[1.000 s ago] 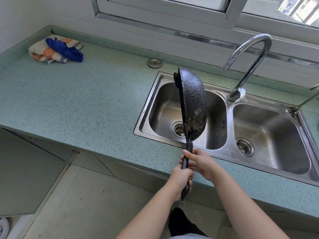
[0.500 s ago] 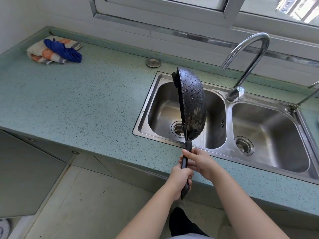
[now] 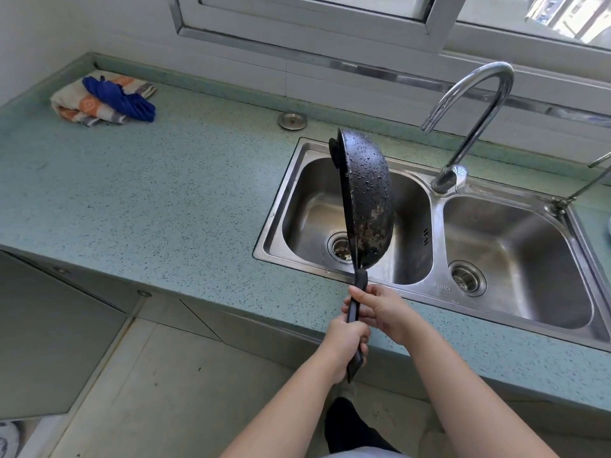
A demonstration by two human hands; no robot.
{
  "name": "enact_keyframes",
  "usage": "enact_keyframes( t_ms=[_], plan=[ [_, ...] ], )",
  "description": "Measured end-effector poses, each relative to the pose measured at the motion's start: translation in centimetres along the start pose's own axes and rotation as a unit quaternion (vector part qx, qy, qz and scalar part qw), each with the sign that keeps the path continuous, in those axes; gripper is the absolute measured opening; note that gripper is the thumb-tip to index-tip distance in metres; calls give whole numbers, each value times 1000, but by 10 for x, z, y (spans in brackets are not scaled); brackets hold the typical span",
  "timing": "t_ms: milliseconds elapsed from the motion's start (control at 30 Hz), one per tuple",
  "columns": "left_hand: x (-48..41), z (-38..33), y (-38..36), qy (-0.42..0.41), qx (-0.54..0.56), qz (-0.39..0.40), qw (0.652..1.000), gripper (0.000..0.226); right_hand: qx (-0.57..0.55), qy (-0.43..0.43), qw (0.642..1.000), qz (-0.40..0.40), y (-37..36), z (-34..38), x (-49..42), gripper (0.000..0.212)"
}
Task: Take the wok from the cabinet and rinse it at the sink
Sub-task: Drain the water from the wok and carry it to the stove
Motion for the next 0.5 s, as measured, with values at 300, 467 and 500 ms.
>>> enact_keyframes(
  t_ms=[300, 467, 500],
  plan=[
    [-1, 0, -1, -4, -4, -8, 1000, 21, -7, -2, 1000, 4, 0, 0, -1, 18],
    [0, 0, -1, -3, -7, -8, 1000, 21, -6, -3, 1000, 5, 1, 0, 0, 19],
    [0, 0, -1, -2, -8, -9, 1000, 21, -6, -3, 1000, 6, 1, 0, 0, 18]
  ],
)
Point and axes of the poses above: each hand's wrist, its own x-axis away from the middle knuckle, its own y-axis out of the back of the hand, z = x × y, the point moved 4 cm from there along -x, towards the middle knuckle, and after that the axes turned 9 degrees about x, right-handed, at the moved point
